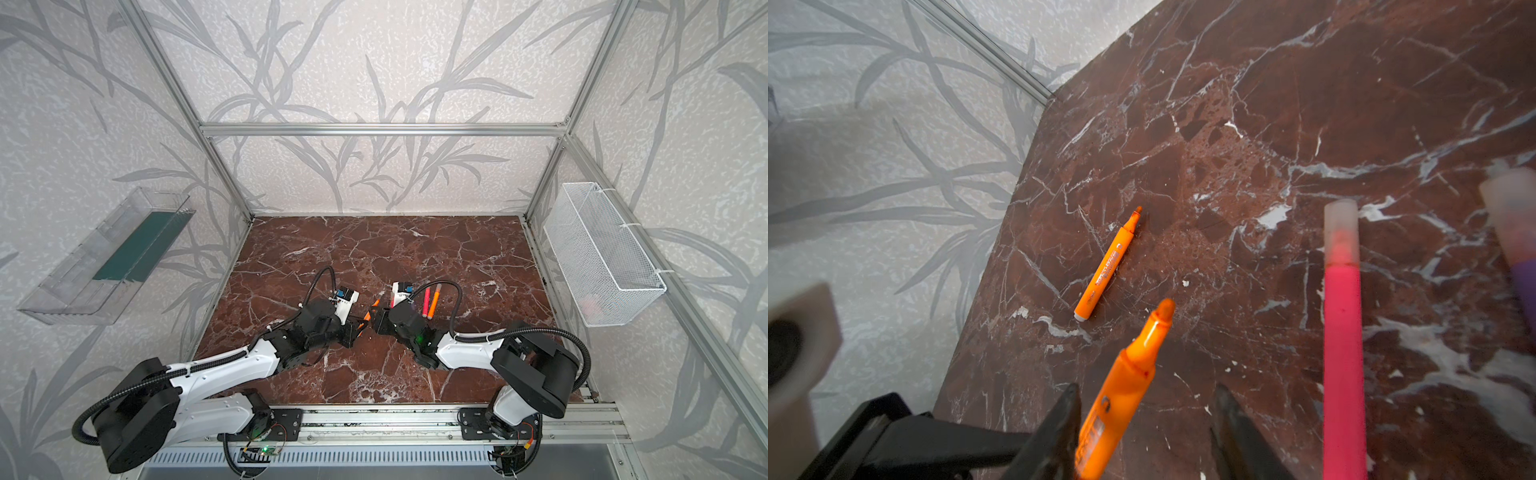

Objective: Insert the pens into the pen caps

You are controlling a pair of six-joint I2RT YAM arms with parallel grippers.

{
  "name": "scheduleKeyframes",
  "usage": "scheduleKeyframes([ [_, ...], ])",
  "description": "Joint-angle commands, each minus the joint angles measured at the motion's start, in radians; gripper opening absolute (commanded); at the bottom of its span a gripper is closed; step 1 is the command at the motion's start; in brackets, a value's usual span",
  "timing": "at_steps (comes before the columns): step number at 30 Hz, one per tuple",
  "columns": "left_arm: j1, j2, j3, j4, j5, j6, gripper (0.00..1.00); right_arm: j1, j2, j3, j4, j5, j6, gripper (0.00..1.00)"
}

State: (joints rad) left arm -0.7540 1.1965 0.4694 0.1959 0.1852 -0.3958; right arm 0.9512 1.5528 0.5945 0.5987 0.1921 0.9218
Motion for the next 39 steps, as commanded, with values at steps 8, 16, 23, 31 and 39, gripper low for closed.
scheduleKeyframes([
  [8,-0.028,-0.04,0.009,0.043,0.037,0.011,0.13,0.006,0.065,0.072,0.083,-0.019,0.033,0.41],
  [16,-0.03,-0.058,-0.001,0.046,0.024,0.015,0.15,0.006,0.072,0.072,0.101,-0.017,0.056,0.16],
  [23,-0.035,-0.029,-0.003,0.081,0.02,0.015,0.28,0.007,0.066,0.051,0.133,-0.022,0.08,0.05],
  [31,-0.039,0.037,0.018,0.134,-0.01,0.02,0.34,0.023,0.075,0.055,0.176,-0.022,0.096,0.01],
  [39,-0.041,0.095,0.05,0.153,-0.053,0.019,0.3,0.038,0.087,0.077,0.155,-0.015,0.09,0.0],
])
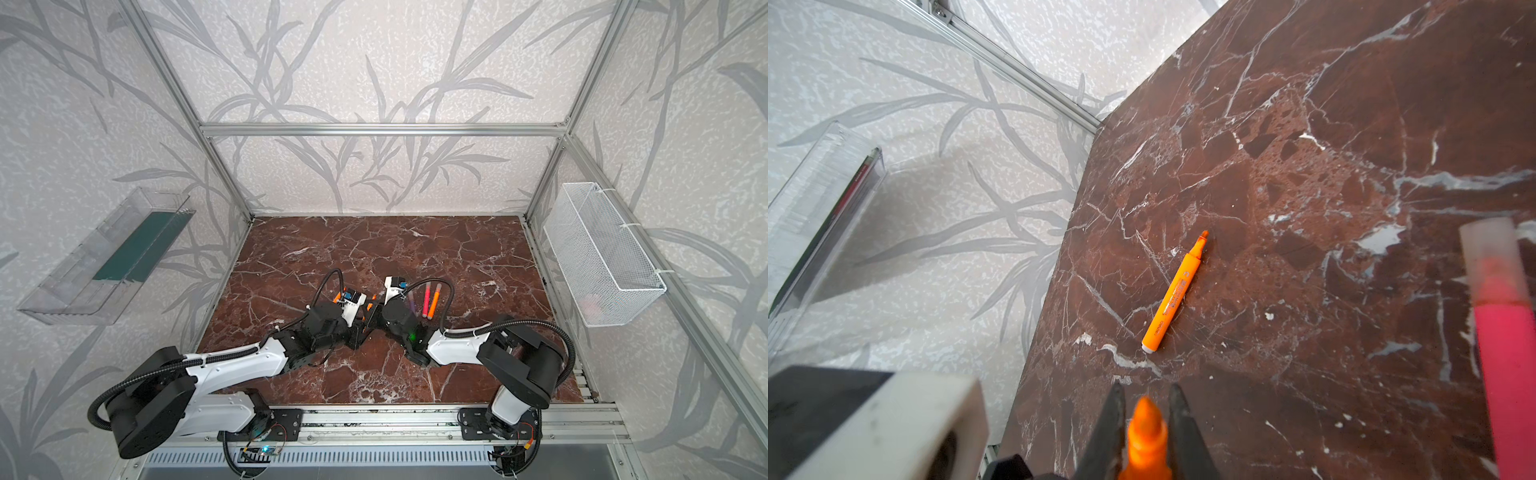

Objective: Insert the pens into the pen caps

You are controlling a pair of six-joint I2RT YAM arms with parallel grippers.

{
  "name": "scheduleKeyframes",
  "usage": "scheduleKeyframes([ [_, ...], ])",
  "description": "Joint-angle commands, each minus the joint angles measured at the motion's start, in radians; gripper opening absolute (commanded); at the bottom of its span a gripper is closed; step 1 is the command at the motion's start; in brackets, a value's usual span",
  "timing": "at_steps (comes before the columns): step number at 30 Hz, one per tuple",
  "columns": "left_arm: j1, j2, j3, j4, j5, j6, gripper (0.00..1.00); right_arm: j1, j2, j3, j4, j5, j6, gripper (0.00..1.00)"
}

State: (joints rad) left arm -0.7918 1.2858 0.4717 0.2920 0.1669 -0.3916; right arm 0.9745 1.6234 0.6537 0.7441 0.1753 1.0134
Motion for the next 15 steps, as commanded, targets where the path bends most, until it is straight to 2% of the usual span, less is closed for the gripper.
scheduleKeyframes([
  [1,-0.004,0.009,0.051,0.055,-0.04,0.015,0.28,0.017,0.016,0.019,0.008,0.005,-0.001,0.0],
  [4,-0.003,0.011,0.06,0.051,-0.049,0.015,0.25,0.022,0.014,0.031,-0.043,0.017,-0.005,0.0],
  [10,-0.004,0.002,0.068,0.041,-0.047,0.017,0.29,0.043,0.0,0.061,-0.13,0.069,-0.026,0.0],
  [15,-0.003,-0.022,0.058,0.053,-0.029,0.016,0.27,0.043,0.0,0.066,-0.139,0.081,-0.026,0.0],
])
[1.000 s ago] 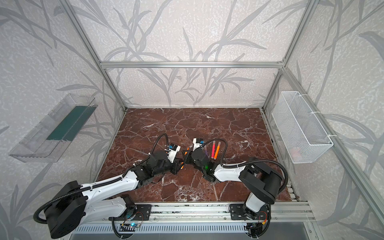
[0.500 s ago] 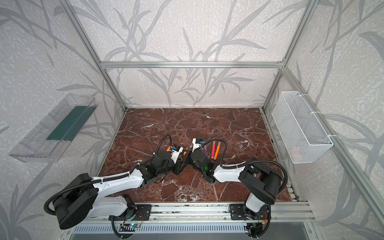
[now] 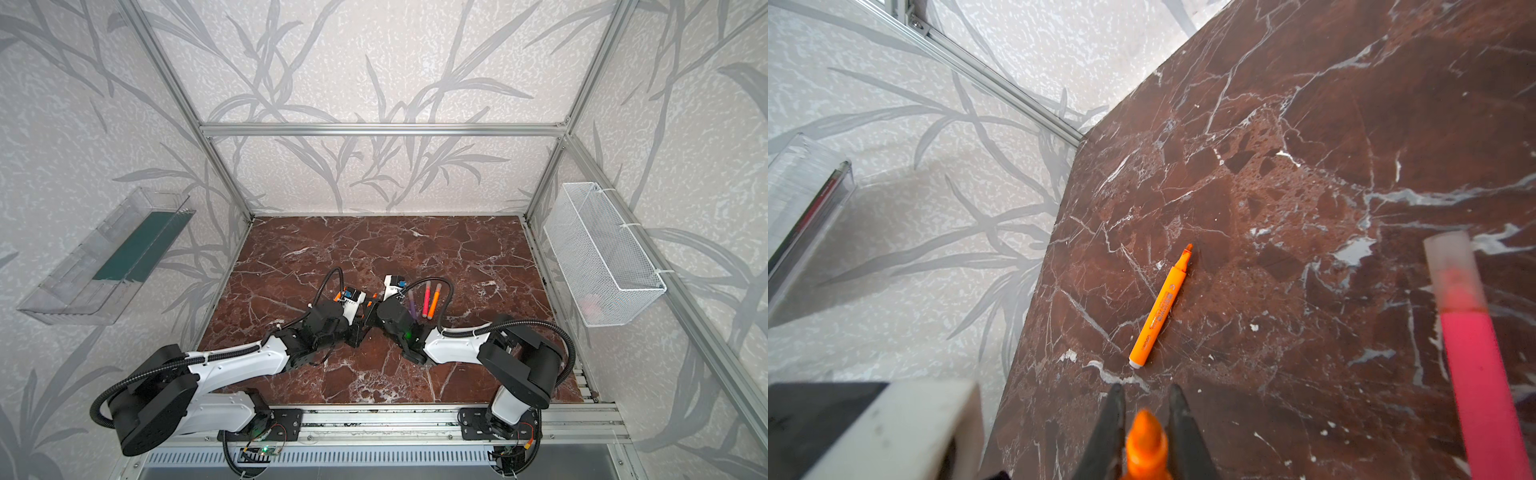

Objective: Insert the pens into the pen caps

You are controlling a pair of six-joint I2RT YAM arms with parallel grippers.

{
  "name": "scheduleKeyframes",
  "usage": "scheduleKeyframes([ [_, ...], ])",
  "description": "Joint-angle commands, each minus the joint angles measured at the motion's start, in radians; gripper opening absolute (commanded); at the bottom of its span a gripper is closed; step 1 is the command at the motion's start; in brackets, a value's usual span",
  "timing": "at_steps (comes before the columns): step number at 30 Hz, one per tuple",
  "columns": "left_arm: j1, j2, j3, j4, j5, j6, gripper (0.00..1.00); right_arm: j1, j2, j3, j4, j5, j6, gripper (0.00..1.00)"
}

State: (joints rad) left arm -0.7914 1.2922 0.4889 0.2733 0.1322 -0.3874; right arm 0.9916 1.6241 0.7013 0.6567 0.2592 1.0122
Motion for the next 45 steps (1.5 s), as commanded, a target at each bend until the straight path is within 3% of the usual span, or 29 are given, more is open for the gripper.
scheduleKeyframes([
  [1,-0.004,-0.034,0.036,0.08,0.012,0.012,0.25,0.026,0.002,0.02,-0.05,-0.004,-0.022,0.0],
  [4,-0.004,-0.051,0.016,0.117,0.019,0.01,0.16,0.025,0.01,0.02,-0.04,-0.008,-0.019,0.0],
  [9,-0.003,-0.079,-0.031,0.194,0.029,0.016,0.11,0.025,0.014,0.015,-0.025,-0.009,-0.009,0.0],
  [11,-0.004,-0.088,-0.047,0.221,0.029,0.022,0.01,0.025,0.01,0.013,-0.025,-0.008,-0.005,0.03],
  [14,-0.003,-0.102,-0.079,0.271,0.023,0.025,0.0,0.025,-0.002,0.0,-0.024,0.008,-0.001,0.07],
  [20,-0.004,-0.131,-0.143,0.377,0.055,0.037,0.0,0.025,-0.034,-0.04,-0.011,0.048,0.001,0.19],
  [24,-0.005,-0.114,-0.149,0.397,0.028,0.047,0.0,0.026,-0.1,-0.079,-0.011,0.051,-0.062,0.39],
  [28,0.0,-0.041,-0.138,0.416,-0.067,0.036,0.0,0.025,-0.273,-0.084,-0.256,0.116,-0.152,0.58],
  [32,0.006,0.03,-0.13,0.452,-0.101,0.029,0.0,0.025,-0.475,-0.095,-0.593,0.239,-0.174,0.68],
  [36,0.008,0.065,-0.133,0.485,-0.106,0.031,0.0,0.019,-0.625,-0.14,-0.85,0.293,-0.146,0.69],
  [39,0.009,0.07,-0.128,0.483,-0.098,0.036,0.0,0.003,-0.678,-0.174,-0.956,0.261,-0.121,0.7],
  [45,0.009,0.051,-0.149,0.499,-0.091,0.039,0.0,-0.013,-0.723,-0.282,-0.984,0.159,-0.031,0.7],
])
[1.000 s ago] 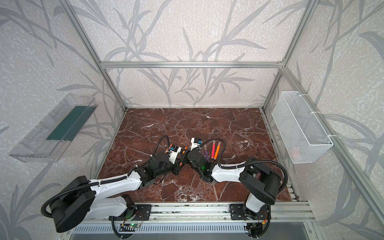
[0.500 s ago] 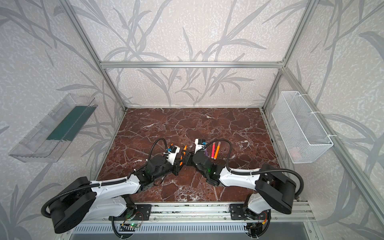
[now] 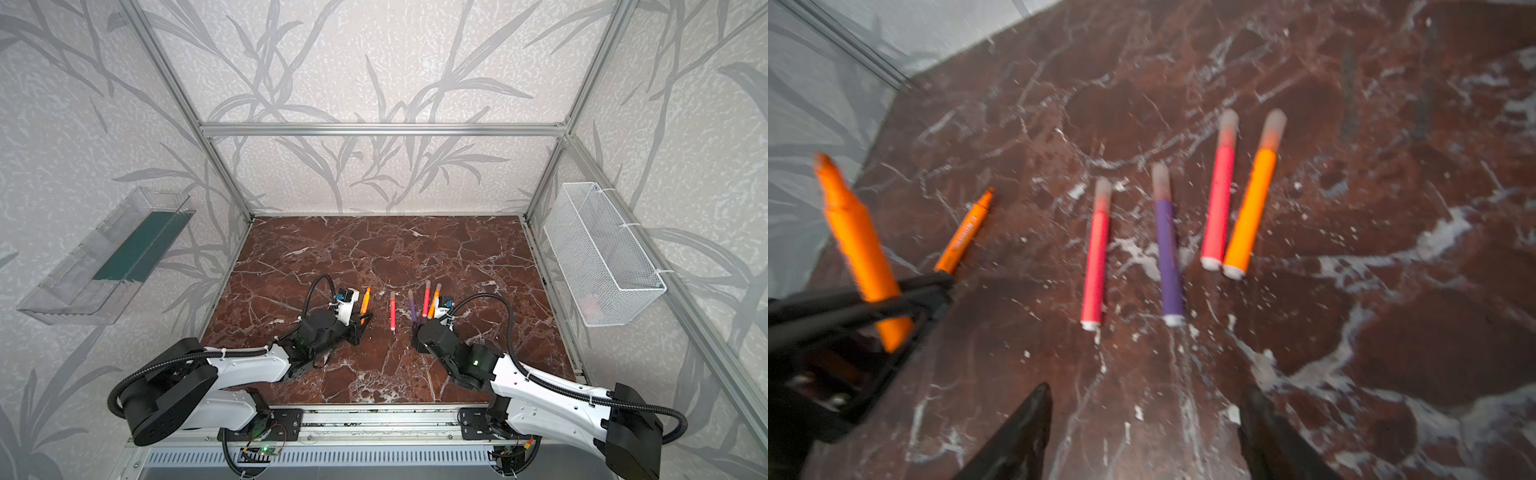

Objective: Insert the pens into the pen caps
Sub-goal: 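Move the right gripper down to the pale caps lying on the table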

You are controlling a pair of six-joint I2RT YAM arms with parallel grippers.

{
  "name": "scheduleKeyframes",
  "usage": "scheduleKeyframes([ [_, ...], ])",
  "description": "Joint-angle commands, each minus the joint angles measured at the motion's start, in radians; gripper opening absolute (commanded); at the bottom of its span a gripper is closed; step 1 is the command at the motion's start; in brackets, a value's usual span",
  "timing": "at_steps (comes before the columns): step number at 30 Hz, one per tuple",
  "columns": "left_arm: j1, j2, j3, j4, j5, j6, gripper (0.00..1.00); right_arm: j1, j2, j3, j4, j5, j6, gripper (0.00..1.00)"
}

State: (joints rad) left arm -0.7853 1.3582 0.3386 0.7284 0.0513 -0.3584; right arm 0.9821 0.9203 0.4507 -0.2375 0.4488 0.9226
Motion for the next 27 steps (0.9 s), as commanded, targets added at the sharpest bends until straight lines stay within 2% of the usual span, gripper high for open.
scheduleKeyframes([
  [1,0.002,-0.024,-0.005,0.043,-0.009,0.009,0.0,-0.004,-0.021,-0.052,-0.094,-0.033,0.074,0.7],
  [7,0.001,-0.066,-0.021,0.027,-0.002,0.009,0.0,-0.005,-0.02,-0.126,-0.072,-0.061,0.133,0.7],
  [27,0.0,-0.142,-0.048,-0.004,-0.005,-0.003,0.0,-0.005,-0.043,-0.156,-0.143,-0.065,0.162,0.7],
])
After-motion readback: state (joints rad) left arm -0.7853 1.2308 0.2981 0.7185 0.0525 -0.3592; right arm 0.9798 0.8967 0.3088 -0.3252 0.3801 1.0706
